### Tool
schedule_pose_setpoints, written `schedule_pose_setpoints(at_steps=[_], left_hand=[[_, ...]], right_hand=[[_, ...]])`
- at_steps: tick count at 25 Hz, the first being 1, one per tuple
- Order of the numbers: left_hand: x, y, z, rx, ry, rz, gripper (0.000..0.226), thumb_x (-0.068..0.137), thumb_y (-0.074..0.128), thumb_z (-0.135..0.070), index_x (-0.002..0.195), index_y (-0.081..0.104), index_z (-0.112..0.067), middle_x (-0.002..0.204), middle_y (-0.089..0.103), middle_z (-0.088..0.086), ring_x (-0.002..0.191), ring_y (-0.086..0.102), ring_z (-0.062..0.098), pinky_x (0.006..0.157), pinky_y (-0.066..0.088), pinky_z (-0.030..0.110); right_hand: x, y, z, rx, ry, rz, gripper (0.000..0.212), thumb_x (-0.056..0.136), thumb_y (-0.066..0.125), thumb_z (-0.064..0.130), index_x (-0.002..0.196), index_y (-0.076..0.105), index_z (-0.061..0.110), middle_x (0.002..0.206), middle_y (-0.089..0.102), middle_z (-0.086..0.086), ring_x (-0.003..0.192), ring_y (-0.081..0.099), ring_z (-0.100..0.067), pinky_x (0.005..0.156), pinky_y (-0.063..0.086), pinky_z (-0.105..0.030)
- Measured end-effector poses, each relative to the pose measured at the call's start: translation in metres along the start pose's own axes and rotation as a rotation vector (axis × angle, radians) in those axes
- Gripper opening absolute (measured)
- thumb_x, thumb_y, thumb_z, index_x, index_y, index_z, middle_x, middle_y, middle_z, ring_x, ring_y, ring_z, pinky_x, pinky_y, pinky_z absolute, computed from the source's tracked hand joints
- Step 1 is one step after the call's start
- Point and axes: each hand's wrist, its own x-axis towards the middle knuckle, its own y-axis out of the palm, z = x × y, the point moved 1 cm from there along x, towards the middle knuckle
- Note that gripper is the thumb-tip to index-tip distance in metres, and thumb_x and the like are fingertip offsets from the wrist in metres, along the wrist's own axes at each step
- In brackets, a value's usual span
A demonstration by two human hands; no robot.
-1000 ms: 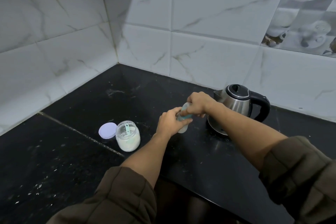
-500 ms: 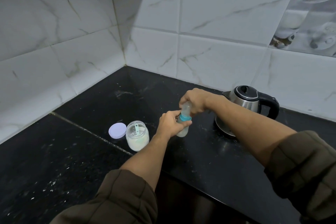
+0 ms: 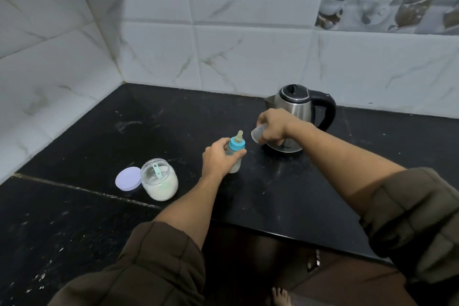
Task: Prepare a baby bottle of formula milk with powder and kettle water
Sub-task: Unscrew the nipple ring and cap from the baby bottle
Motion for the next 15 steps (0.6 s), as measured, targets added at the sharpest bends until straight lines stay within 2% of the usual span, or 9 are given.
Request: schedule_pose_setpoints(at_steps=[4,8,10,12,15], left_hand=[[-0.006,0.013,-0.006,-0.083,0.031,-0.041,0.054,0.081,0.085,-0.052,0.124,0.068,-0.024,0.113,0.072,-0.011,0.108,0.067,0.01,0.096,0.057,0.037],[-0.011,0.02,-0.013,-0.154,0.038,-0.023,0.058,0.081,0.086,-0.049,0.128,0.066,-0.022,0.12,0.071,-0.01,0.105,0.063,0.004,0.091,0.053,0.026],[-0.013,0.023,-0.011,-0.152,0.038,-0.02,0.058,0.08,0.087,-0.049,0.127,0.066,-0.023,0.119,0.072,-0.01,0.104,0.063,0.002,0.09,0.053,0.024],[-0.014,0.026,-0.004,-0.154,0.03,-0.016,0.059,0.079,0.088,-0.05,0.126,0.067,-0.022,0.12,0.072,-0.01,0.105,0.064,0.002,0.092,0.055,0.025],[-0.014,0.027,0.004,-0.168,0.014,-0.017,0.062,0.077,0.088,-0.052,0.128,0.068,-0.022,0.121,0.073,-0.011,0.109,0.068,0.004,0.096,0.058,0.03]], right_hand=[[-0.019,0.024,-0.041,-0.121,0.198,0.069,0.028,0.07,0.075,0.015,0.098,0.074,0.011,0.082,0.073,-0.011,0.062,0.075,-0.027,0.066,0.067,-0.04],[-0.028,0.06,-0.065,-0.294,0.278,0.116,0.016,0.072,0.069,0.011,0.087,0.062,0.01,0.075,0.063,-0.008,0.07,0.067,-0.025,0.074,0.064,-0.035],[-0.029,0.075,-0.072,-0.326,0.291,0.132,0.013,0.072,0.066,0.01,0.083,0.06,0.013,0.083,0.064,-0.007,0.071,0.065,-0.025,0.07,0.061,-0.032],[-0.028,0.086,-0.075,-0.358,0.295,0.135,0.016,0.072,0.071,0.01,0.081,0.059,0.015,0.095,0.061,-0.005,0.079,0.063,-0.026,0.068,0.056,-0.031],[-0.027,0.088,-0.076,-0.368,0.307,0.17,0.029,0.073,0.083,0.015,0.093,0.062,0.017,0.102,0.06,-0.002,0.088,0.06,-0.026,0.073,0.055,-0.035]])
